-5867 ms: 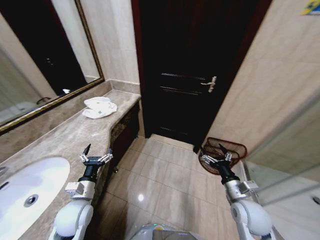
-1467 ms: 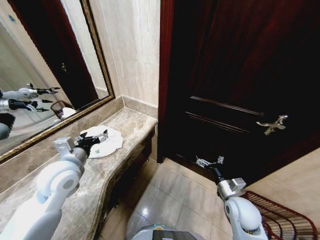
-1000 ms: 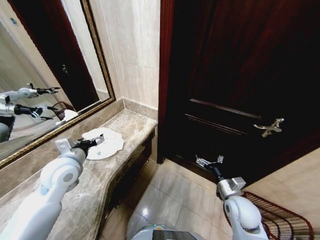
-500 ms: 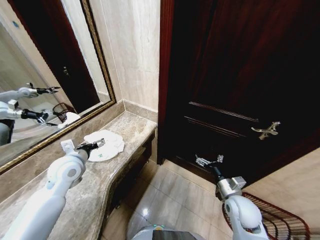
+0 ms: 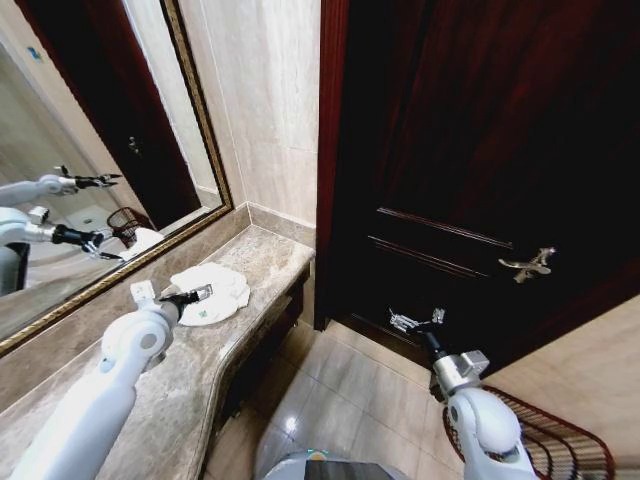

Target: Discard the used towel into the hamper.

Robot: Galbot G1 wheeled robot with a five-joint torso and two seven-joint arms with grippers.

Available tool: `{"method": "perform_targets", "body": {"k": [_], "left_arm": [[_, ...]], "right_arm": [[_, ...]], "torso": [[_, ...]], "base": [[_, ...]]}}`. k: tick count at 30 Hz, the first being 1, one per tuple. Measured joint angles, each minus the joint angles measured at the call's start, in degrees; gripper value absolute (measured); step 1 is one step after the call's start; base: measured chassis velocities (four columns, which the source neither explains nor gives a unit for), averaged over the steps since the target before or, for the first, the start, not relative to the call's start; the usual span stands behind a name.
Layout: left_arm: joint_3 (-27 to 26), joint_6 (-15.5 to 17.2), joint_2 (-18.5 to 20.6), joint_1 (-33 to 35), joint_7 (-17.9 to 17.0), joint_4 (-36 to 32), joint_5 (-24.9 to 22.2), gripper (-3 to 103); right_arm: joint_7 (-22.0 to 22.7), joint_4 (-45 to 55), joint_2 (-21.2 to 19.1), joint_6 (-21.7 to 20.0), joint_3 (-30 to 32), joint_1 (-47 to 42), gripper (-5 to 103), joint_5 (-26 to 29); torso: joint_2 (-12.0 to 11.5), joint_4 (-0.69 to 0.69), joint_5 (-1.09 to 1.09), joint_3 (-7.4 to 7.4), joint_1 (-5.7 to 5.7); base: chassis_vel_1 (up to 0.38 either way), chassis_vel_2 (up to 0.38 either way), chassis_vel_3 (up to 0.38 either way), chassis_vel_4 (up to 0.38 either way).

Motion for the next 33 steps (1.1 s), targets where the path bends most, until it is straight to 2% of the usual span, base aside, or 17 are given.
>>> {"method": "perform_targets", "body": {"k": [6,8,13,17,22,26,28,31,32,33], "left_arm": [[1.75,-0.2,0.31,-1.89,2.37,2.54,0.8,100],[4.43,-0.53,0.38,-4.39,3.69,4.41,1.61,100],[7.81,-0.7,0.11,-7.55,3.99,6.61,2.26,100],[11.64,-0.77,-0.74,-10.7,4.0,9.99,5.66,100],[12.13,-0.86,-1.27,-10.81,4.34,11.61,7.55,103],[12.29,-0.86,-1.78,-10.77,4.42,13.01,8.04,92],[12.35,-0.91,-1.85,-10.76,4.42,13.28,8.09,92],[12.48,-1.55,-1.78,-10.59,4.57,13.66,8.24,76],[12.48,-1.55,-1.78,-10.59,4.57,13.66,8.24,76],[12.49,-1.63,-1.74,-10.55,4.63,13.65,8.29,70]], "right_arm": [[-0.05,-0.45,-0.36,-0.21,-0.14,0.4,100,0.03],[-0.05,-0.58,-0.42,-0.22,0.02,0.44,100,0.04],[-0.04,-0.76,-0.57,-0.22,0.24,0.49,100,0.06],[0.16,-1.23,-0.97,-0.18,0.83,0.48,100,0.27],[0.18,-1.65,-1.26,0.07,0.92,0.34,100,0.33],[0.22,-1.77,-1.28,0.11,0.73,0.55,100,0.33],[0.23,-1.78,-1.28,0.1,0.65,0.66,100,0.33],[0.27,-1.78,-1.29,0.09,0.51,0.92,100,0.33],[0.27,-1.78,-1.29,0.09,0.51,0.92,100,0.33],[0.28,-1.78,-1.29,0.09,0.5,0.93,100,0.33]], "torso": [[-0.15,0.02,0.0,-0.08,-0.07],[-0.26,0.0,-0.01,-0.14,-0.13],[-0.36,0.0,0.01,-0.19,-0.17],[-0.5,-0.01,0.01,-0.26,-0.23],[-0.57,0.0,0.01,-0.31,-0.28],[-0.62,0.0,0.01,-0.35,-0.31],[-0.64,0.0,0.02,-0.36,-0.32],[-0.68,0.01,0.02,-0.38,-0.34],[-0.68,0.01,0.02,-0.38,-0.34],[-0.69,0.01,0.02,-0.38,-0.34]], "base": [[0.0,0.0,0.0,0.0],[0.0,0.0,0.0,0.0],[0.0,0.0,0.0,0.0],[0.0,0.0,0.0,0.0],[0.0,0.0,0.0,0.0],[0.0,0.0,0.0,0.0],[0.0,0.0,0.0,0.0],[0.0,0.0,0.0,0.0],[0.0,0.0,0.0,0.0],[0.0,0.0,0.0,0.0]]}}
